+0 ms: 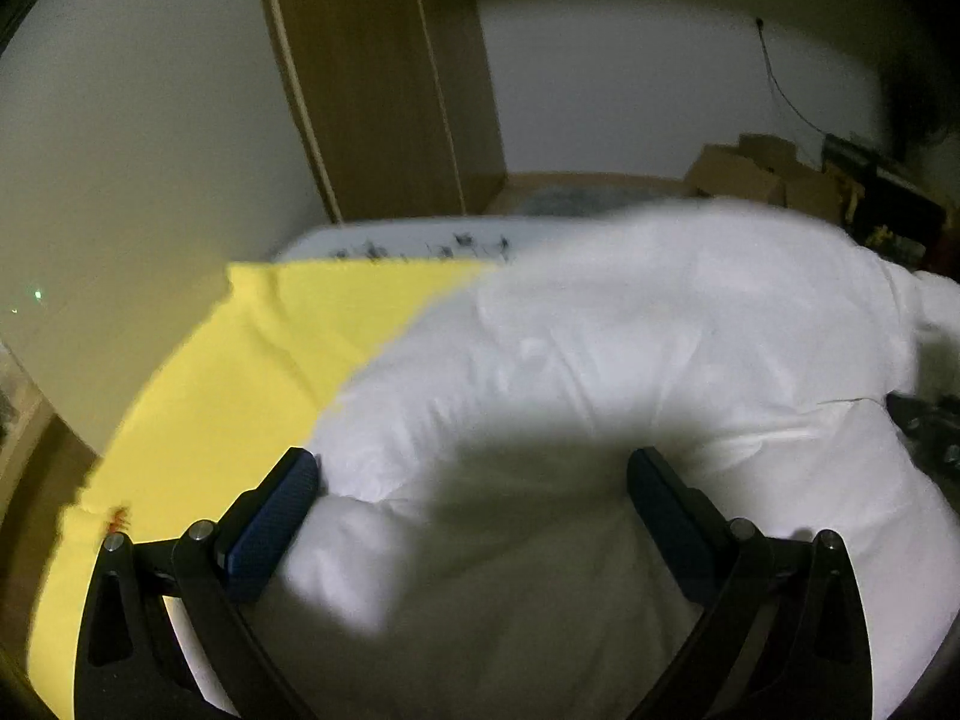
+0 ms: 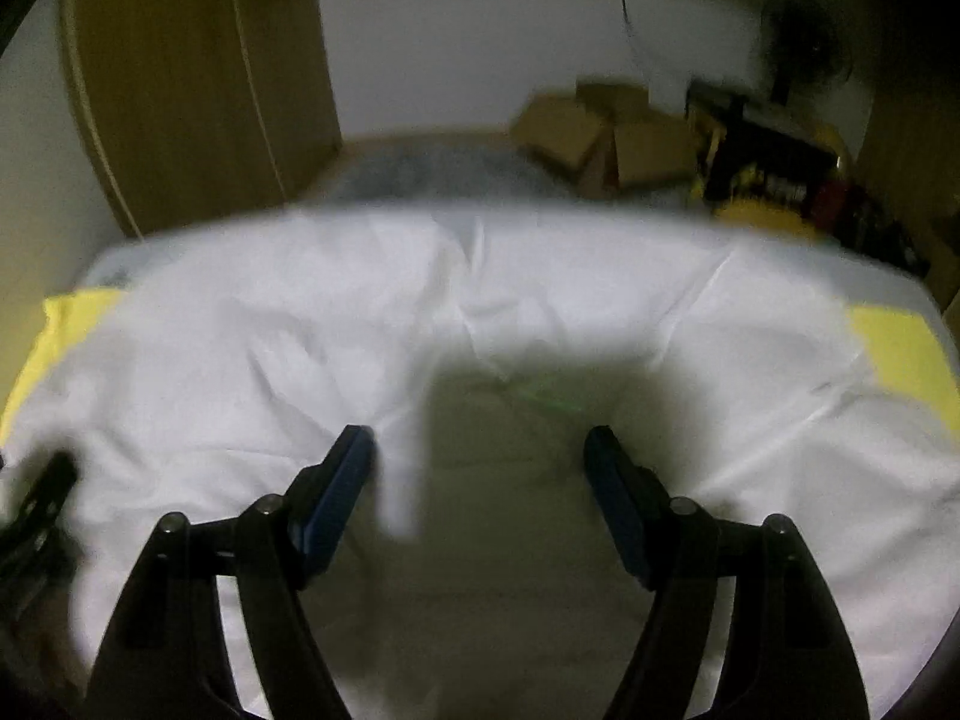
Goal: Fold large clothes
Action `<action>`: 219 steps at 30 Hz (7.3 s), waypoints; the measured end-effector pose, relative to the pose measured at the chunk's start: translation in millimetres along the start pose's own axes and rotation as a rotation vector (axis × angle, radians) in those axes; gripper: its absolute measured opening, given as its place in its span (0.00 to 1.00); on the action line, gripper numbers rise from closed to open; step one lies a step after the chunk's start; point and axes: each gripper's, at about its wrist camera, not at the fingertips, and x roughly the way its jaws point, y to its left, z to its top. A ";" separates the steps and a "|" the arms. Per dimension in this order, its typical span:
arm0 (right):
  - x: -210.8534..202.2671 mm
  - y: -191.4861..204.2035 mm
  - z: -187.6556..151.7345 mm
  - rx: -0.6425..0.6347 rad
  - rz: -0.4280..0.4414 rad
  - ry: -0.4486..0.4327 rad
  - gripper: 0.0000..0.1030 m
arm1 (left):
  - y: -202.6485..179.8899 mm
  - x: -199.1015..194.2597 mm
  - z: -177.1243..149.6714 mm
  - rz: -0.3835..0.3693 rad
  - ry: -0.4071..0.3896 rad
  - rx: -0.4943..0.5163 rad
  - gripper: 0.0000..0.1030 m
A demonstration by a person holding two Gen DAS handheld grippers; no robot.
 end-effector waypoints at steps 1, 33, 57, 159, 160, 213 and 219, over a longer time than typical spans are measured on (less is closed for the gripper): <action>9.4 0.8 -3.2 0.001 0.012 0.018 0.76 | 3.2 0.3 -2.4 -0.014 -0.015 -0.030 1.00; -64.7 -139.8 -106.2 0.089 -0.159 -0.047 0.81 | 18.2 22.5 -9.6 -0.131 0.042 -0.082 1.00; -99.4 -160.5 -96.2 0.173 -0.027 -0.062 0.85 | 105.0 -39.5 6.0 -0.301 0.016 -0.081 1.00; -122.8 -34.8 -148.5 0.026 0.245 0.099 0.03 | 141.7 10.0 -67.6 -0.659 0.405 -0.548 0.41; -134.0 -36.3 -151.3 0.021 0.230 0.091 0.04 | 142.6 11.3 -68.9 -0.666 0.410 -0.562 0.41; -182.1 -389.5 -229.9 0.609 0.337 -0.247 0.76 | -184.9 -265.0 27.6 -0.717 0.037 0.051 0.17; -177.2 -402.6 -237.3 0.655 0.335 -0.245 0.76 | -263.5 -237.9 -19.2 -0.748 0.143 0.127 0.17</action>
